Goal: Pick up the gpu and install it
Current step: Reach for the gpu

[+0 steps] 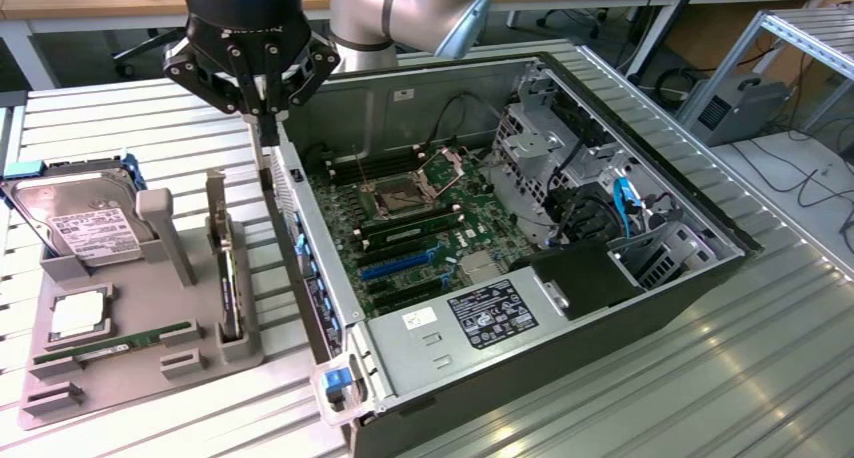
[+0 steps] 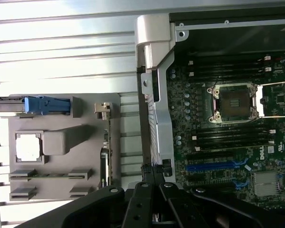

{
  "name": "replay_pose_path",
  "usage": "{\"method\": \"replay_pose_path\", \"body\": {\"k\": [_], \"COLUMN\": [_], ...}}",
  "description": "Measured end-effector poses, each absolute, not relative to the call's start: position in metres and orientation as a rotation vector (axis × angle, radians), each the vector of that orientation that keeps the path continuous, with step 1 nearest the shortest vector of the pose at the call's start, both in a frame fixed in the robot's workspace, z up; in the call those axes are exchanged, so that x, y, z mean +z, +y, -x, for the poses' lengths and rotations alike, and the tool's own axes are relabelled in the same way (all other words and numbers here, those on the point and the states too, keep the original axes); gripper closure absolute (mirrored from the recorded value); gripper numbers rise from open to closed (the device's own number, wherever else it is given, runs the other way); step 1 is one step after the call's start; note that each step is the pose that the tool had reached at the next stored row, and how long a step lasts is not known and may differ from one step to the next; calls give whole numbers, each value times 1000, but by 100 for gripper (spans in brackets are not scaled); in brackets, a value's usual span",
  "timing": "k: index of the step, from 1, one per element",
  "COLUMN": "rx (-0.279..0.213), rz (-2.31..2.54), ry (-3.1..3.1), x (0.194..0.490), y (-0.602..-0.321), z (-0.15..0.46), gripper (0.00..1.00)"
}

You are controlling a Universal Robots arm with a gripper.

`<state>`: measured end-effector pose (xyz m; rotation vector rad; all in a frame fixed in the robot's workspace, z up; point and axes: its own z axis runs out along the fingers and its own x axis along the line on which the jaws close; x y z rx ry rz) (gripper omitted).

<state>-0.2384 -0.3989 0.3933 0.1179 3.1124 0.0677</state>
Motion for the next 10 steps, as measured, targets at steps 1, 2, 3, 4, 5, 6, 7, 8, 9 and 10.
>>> {"method": "replay_pose_path", "body": {"k": [1, 2, 3, 4, 5, 6, 7, 8, 9, 10], "rx": [68, 68, 68, 68, 68, 68, 68, 68, 68, 68], "rz": [-118, -118, -118, -118, -118, -118, -118, -118, -118, -118], "ry": [3113, 3113, 3112, 3112, 3112, 3112, 3112, 3113, 3113, 3112], "x": [393, 393, 393, 393, 393, 393, 393, 393, 393, 393], "y": [-399, -399, -399, -399, -399, -399, -399, -399, -399, -399], "z": [239, 239, 240, 241, 241, 241, 242, 242, 243, 243], "gripper": [89, 89, 89, 89, 89, 89, 89, 89, 89, 89]}}
